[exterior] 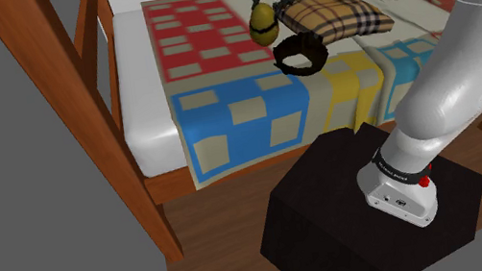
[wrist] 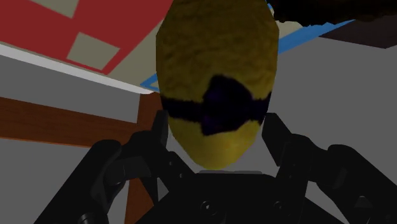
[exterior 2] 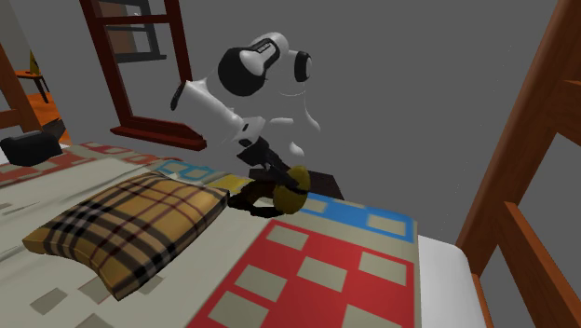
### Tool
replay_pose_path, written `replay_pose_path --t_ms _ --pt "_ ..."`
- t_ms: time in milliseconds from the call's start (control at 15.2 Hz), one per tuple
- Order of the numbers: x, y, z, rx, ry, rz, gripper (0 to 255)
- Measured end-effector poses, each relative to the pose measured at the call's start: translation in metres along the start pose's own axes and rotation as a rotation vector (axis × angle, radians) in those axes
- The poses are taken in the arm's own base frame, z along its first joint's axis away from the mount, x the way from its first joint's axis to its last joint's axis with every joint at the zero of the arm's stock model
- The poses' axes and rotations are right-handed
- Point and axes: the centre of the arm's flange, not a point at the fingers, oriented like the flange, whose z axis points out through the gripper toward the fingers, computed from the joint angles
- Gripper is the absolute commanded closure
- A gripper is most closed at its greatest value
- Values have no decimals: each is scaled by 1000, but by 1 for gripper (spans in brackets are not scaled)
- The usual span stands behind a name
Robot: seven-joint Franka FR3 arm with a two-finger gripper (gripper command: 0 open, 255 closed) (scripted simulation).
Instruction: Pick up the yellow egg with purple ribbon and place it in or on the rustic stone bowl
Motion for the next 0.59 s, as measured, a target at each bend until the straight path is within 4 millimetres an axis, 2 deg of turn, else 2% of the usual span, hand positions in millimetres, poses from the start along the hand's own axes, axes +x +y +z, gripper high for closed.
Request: replay_pose_path --t_ms 594 --pt "-56 -93 -53 0 1 0 255"
